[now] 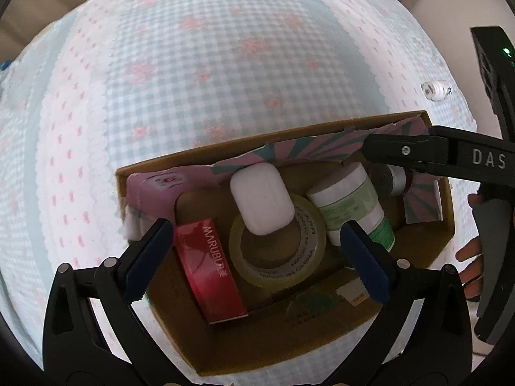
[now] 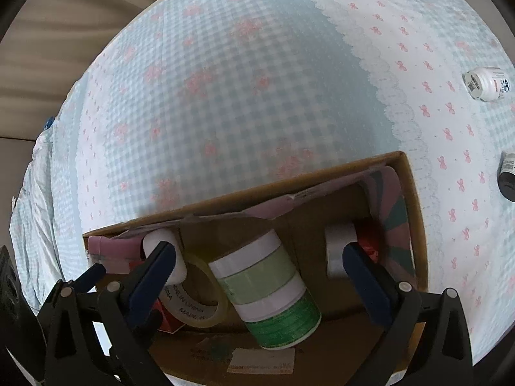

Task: Organize rigid objects
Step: 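Withdraw both grippers from the box toward the white bottle and black jar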

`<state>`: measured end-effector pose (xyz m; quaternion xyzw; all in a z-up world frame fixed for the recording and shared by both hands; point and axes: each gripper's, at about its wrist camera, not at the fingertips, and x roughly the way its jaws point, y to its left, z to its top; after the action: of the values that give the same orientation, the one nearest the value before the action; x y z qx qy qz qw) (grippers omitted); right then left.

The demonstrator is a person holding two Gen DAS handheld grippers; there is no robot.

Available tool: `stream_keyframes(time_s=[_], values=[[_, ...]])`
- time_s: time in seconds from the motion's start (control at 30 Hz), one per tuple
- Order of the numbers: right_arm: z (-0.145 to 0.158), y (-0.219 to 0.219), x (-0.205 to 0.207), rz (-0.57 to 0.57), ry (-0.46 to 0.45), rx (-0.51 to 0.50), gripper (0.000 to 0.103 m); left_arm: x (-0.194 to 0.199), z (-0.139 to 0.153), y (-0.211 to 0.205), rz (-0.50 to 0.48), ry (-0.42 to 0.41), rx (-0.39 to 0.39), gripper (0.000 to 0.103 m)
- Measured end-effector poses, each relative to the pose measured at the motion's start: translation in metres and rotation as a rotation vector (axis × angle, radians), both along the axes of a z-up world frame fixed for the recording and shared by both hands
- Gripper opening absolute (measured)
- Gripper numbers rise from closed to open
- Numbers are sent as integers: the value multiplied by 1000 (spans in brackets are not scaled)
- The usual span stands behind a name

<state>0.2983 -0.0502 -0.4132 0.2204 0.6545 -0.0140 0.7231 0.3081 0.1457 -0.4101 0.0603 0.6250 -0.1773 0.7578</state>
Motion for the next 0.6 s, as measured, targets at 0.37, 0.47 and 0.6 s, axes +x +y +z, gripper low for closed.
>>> stream_keyframes(time_s=[0.37, 0.47, 0.6], values=[[54, 4, -18, 22, -109, -45, 103, -23, 57, 18, 90, -63, -36, 103], [94, 4, -30, 27, -166, -79, 103, -35, 99, 24, 110, -109, -51, 103], [160, 4, -57, 54, -261, -159, 103, -59, 157, 34, 151, -170, -74, 103]])
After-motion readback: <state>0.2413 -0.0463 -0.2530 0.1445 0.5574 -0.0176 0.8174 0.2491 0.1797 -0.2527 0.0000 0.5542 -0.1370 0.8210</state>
